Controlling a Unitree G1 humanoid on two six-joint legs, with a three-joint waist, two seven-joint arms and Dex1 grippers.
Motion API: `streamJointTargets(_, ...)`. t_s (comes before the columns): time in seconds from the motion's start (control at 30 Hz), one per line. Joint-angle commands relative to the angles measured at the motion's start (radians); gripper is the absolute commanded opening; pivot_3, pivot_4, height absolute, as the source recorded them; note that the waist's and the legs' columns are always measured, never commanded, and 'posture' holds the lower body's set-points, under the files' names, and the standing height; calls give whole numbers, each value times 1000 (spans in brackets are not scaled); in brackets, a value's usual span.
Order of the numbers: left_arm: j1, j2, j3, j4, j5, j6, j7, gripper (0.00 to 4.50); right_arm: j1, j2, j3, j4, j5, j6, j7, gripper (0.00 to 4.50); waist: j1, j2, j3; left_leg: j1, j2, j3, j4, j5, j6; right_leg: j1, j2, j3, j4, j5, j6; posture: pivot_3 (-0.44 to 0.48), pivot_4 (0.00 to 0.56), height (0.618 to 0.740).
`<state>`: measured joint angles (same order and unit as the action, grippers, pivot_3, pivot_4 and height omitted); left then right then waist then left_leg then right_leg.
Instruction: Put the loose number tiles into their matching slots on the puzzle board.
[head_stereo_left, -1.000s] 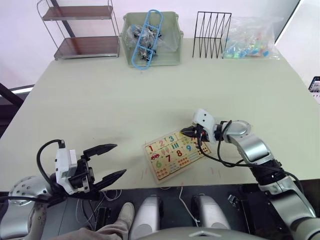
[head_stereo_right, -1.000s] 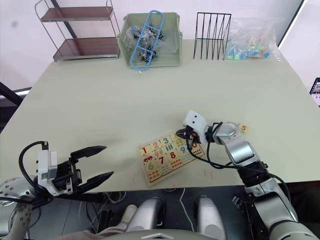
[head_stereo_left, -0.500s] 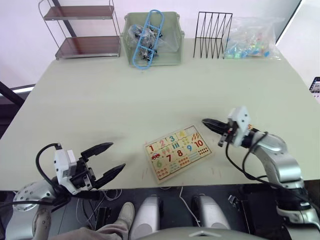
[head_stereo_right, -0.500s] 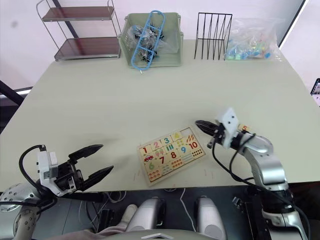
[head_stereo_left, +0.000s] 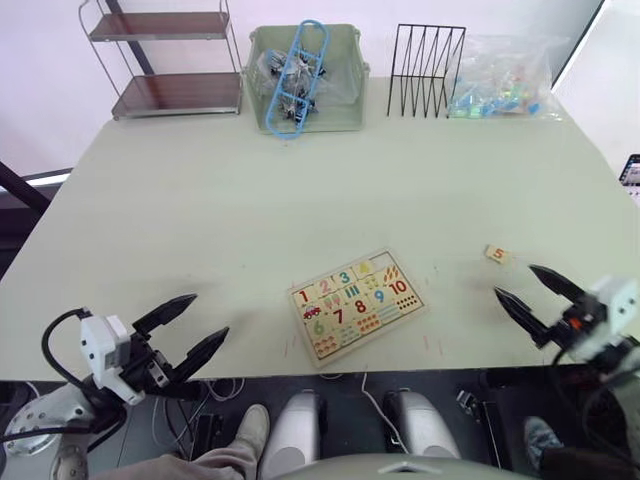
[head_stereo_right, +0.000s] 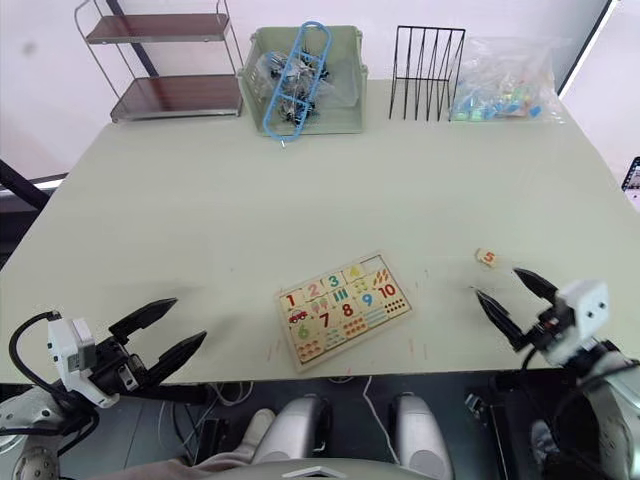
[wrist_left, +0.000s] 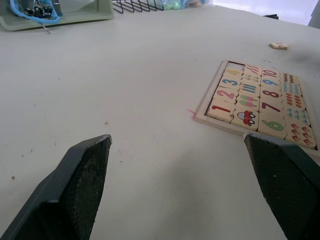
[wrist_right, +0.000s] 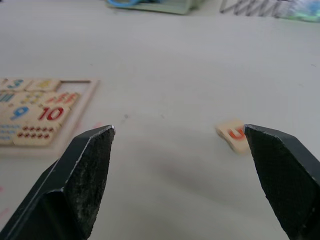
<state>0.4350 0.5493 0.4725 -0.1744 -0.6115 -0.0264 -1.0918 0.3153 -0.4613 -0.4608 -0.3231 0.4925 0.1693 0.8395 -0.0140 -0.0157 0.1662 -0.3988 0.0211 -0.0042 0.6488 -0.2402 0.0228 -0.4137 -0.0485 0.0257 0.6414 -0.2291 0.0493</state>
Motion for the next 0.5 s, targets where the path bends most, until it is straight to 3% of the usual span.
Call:
streamJointTargets(0.03, 9, -6, 36, -2, -13, -22, 10, 4500, 37, 5, -53, 21, 27, -79, 20, 4440, -1, 0, 0, 0, 0, 0, 0, 0, 0, 0, 0, 0, 0, 0, 0, 0, 150, 740)
streamJointTargets(0.23, 16, -7, 46, 13, -6, -30, 22, 4500, 116, 11, -90, 143, 42, -183, 75, 4440, 3, 0, 0, 0, 0, 0, 0, 0, 0, 0, 0, 0, 0, 0, 0, 0, 150, 740)
streamJointTargets(0.5, 32, -8, 57, 26, 1, -45, 26, 4500, 134, 9, -81, 163, 56, -220, 75, 4440, 2, 0, 0, 0, 1, 0, 0, 0, -1, -1, 0, 1, 0, 0, 0, 0, 150, 740)
